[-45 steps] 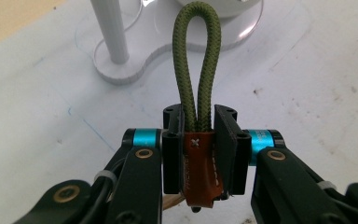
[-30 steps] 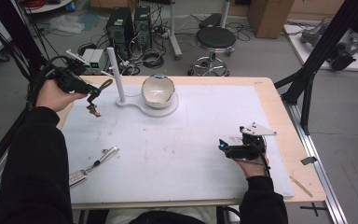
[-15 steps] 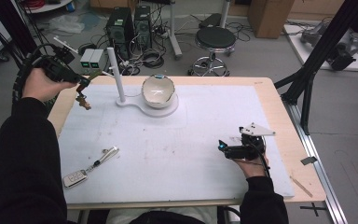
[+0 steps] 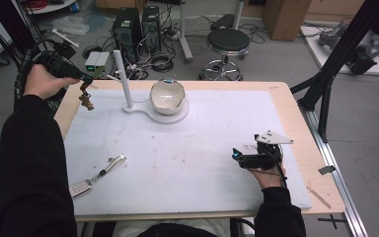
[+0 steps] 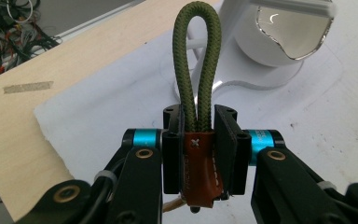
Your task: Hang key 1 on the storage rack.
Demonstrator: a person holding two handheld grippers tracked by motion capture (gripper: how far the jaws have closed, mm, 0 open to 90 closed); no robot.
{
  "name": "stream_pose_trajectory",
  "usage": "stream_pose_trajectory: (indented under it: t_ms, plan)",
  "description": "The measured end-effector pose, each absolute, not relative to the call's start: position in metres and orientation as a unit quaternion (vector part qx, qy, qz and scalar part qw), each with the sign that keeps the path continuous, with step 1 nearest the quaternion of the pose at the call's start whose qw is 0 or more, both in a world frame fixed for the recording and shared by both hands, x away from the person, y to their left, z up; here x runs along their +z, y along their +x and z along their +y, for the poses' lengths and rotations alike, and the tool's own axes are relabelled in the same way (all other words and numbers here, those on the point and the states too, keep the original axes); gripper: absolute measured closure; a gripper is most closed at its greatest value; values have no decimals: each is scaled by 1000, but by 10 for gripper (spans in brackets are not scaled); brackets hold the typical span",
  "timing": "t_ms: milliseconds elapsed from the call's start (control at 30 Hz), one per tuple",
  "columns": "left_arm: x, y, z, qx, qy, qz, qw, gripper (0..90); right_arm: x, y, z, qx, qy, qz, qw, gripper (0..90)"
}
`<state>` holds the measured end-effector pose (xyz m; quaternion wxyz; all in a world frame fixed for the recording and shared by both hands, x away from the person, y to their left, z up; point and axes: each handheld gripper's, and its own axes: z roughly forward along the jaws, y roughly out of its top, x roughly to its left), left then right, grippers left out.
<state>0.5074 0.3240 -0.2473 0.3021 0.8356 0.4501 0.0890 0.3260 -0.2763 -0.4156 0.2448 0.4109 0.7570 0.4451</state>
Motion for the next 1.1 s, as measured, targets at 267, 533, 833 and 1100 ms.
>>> stream_pose_trajectory:
  t_ms: [267,533,833,1100]
  plan:
    - [-260,521,326,77,827,475,293,734,-416,327,-277,443,415,757,241,8]
    - [-269,529,316,69,832,465,293,735,-415,326,-278,447,415,755,240,8]
    - [-281,538,307,61,839,463,278,734,-416,325,-279,444,417,755,242,8]
    - [-287,541,300,53,845,455,276,734,-416,324,-280,439,418,757,244,8]
